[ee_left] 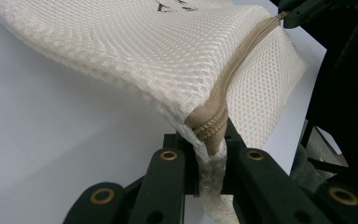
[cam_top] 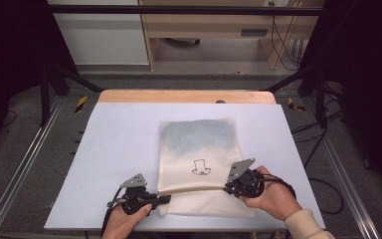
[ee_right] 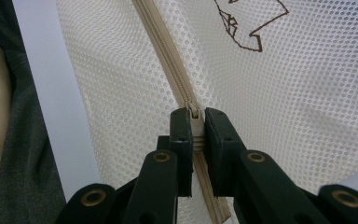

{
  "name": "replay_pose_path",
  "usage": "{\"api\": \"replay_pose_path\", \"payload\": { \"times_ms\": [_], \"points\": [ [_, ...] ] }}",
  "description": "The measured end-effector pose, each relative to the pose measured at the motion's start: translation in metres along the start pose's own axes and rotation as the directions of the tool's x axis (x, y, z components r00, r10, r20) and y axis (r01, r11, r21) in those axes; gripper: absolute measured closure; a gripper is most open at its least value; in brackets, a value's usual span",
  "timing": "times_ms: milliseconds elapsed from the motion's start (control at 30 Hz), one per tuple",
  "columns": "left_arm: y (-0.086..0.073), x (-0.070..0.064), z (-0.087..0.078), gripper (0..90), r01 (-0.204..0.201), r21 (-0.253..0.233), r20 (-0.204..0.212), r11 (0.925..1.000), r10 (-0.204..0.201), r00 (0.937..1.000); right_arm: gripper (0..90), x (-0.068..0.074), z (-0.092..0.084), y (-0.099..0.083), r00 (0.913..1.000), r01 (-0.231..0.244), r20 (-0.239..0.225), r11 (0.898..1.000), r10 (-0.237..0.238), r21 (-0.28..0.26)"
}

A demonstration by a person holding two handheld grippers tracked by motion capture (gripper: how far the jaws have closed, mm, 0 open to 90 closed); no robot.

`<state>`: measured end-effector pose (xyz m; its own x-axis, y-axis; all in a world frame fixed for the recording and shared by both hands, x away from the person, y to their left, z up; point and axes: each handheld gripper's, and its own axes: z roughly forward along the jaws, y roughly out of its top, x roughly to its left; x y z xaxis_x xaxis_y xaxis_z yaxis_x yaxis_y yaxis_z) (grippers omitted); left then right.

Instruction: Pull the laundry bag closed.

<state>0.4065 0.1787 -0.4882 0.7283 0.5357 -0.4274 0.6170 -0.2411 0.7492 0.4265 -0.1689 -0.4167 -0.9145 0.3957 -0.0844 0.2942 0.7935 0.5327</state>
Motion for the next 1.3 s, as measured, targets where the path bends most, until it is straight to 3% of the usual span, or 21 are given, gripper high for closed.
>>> {"api": "replay_pose_path", "payload": {
  "times_ms": [400, 1300],
  "points": [
    [0.000, 0.001, -0.001, 83.8, 0.003, 0.000, 0.001, 1.0000, -0.003, 1.0000, 82.2, -0.004, -0.007, -0.012, 0.9994, -0.031, 0.015, 1.000, 0.031, 0.002],
    [0.000, 0.001, -0.001, 83.8, 0.003, 0.003, -0.001, 1.0000, -0.003, 1.0000, 82.2, -0.008, -0.014, -0.026, 0.9987, -0.044, 0.027, 0.999, 0.044, 0.017]
  ]
}}
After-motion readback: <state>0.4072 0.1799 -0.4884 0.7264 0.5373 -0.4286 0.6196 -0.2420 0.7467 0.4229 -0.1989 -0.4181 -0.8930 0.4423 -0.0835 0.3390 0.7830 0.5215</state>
